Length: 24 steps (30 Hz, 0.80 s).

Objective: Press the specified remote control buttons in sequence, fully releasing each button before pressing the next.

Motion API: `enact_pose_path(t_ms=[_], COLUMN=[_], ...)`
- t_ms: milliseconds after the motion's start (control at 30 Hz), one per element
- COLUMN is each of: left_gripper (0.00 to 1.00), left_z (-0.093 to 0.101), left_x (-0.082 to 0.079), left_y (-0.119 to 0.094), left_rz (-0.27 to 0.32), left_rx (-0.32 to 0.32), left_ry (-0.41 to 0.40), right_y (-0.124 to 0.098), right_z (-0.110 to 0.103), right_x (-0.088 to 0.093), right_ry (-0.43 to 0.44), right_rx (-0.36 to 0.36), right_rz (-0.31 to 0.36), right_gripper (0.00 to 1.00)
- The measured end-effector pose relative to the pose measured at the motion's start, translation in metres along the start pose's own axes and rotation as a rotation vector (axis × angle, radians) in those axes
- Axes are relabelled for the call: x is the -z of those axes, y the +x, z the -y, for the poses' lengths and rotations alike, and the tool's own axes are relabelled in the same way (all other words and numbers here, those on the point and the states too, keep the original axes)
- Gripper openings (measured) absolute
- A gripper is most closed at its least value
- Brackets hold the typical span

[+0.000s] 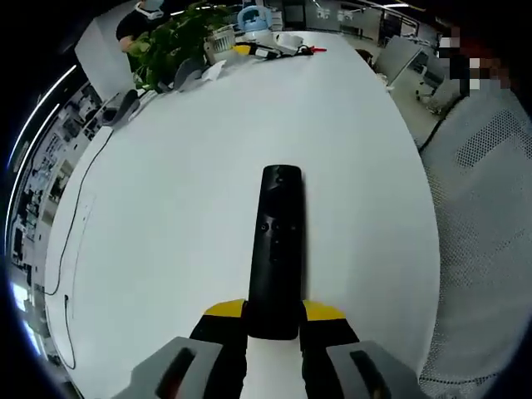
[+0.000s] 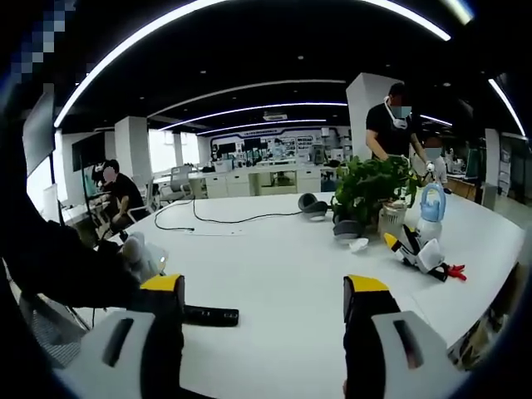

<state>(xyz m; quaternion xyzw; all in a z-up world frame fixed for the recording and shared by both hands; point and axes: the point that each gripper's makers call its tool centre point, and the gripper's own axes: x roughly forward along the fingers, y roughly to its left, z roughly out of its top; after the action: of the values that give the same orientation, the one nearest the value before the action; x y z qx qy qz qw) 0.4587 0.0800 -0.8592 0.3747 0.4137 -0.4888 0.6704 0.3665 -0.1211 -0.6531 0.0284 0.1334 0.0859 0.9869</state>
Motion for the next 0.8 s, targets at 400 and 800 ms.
enact_pose_path(t_ms=[400, 800], left_gripper=[0.23, 0.23], left_z=[-0.065, -0.125], left_x=[-0.009, -0.02], left_y=[0.009, 0.017], left_rz=[-0.041, -0.089], left_rx=[-0.032, -0.071], left_ry=[0.09, 0.16], right_y=[0.003, 0.004], right_z=[0.0, 0.0], right_x=[0.007, 0.009], right_ry=[-0.005, -0.005], right_rx=[-0.001, 0.004], right_rz=[-0.037, -0.045], right_gripper=[0.79, 0.75])
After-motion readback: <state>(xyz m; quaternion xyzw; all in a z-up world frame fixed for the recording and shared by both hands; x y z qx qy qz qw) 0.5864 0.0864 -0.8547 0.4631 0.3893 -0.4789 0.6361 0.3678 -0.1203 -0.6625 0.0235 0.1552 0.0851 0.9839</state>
